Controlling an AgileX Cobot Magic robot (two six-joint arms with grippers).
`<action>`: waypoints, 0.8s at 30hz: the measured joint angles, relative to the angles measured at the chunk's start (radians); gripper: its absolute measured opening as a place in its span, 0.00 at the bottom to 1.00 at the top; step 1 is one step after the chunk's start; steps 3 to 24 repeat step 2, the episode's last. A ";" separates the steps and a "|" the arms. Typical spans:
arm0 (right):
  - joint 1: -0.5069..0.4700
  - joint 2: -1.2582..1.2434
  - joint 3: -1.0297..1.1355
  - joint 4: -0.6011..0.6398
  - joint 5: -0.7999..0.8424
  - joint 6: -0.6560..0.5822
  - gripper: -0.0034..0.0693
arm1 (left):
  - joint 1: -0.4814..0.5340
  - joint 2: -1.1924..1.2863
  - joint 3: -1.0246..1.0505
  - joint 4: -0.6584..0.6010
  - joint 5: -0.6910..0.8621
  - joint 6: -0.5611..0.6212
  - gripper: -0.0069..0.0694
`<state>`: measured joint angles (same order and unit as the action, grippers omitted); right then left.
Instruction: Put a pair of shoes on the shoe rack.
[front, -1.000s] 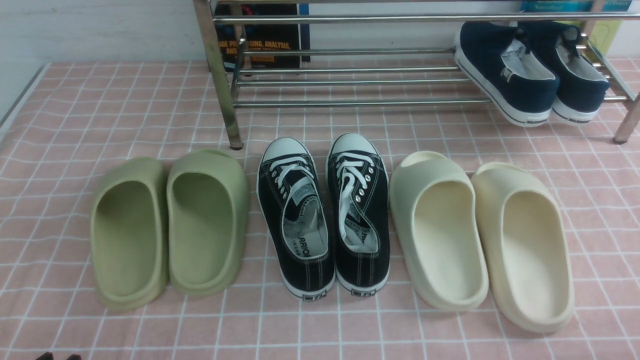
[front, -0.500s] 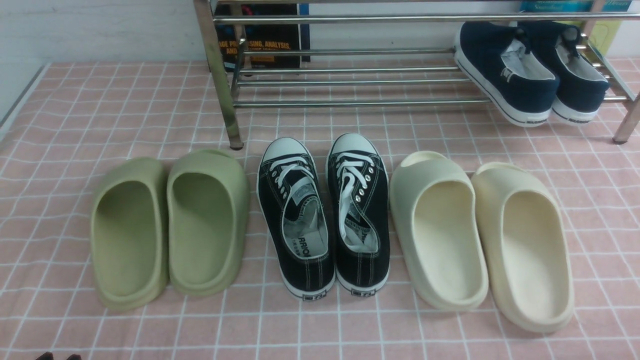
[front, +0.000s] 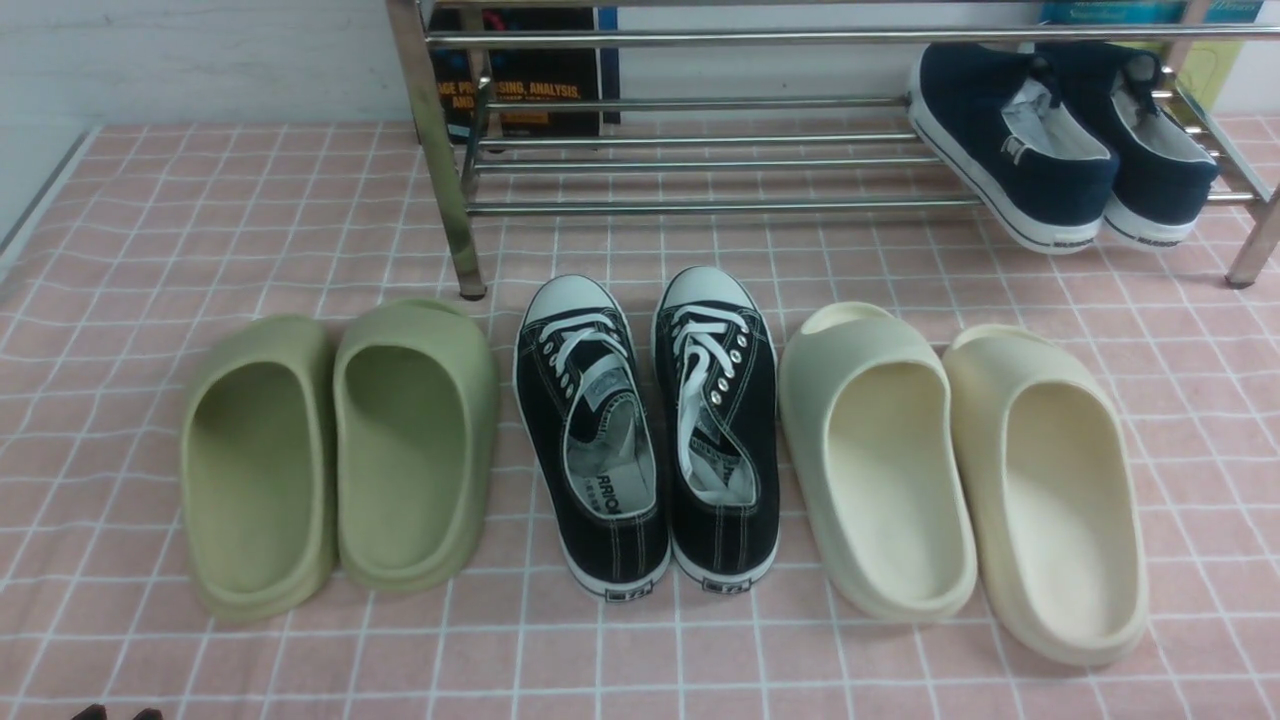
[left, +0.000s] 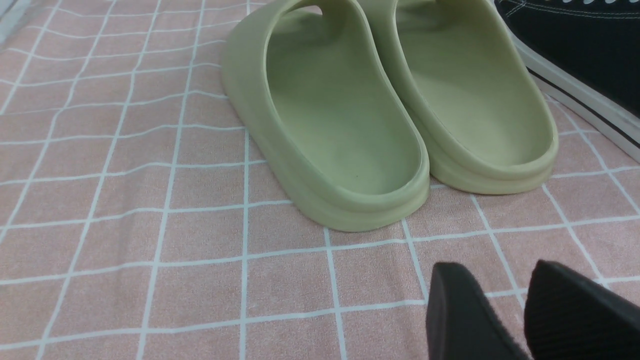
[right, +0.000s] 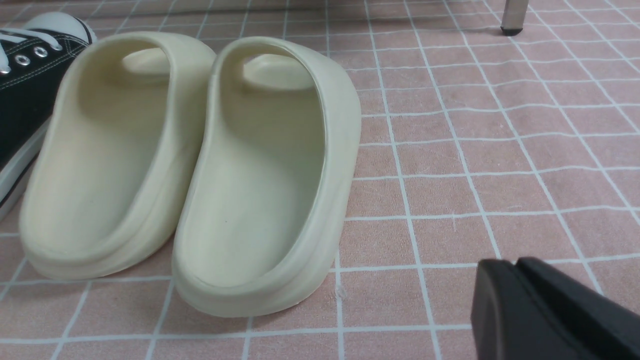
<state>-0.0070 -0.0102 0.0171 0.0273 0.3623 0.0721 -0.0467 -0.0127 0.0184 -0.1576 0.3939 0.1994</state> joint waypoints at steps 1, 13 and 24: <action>0.000 0.000 0.000 0.000 0.000 0.000 0.11 | 0.000 0.000 0.000 0.000 0.000 0.000 0.40; 0.000 0.000 0.000 0.000 0.000 0.000 0.11 | 0.000 0.000 0.000 0.000 0.000 0.000 0.40; 0.000 0.000 0.000 0.000 0.000 0.000 0.11 | 0.000 0.000 0.000 0.000 0.000 0.000 0.40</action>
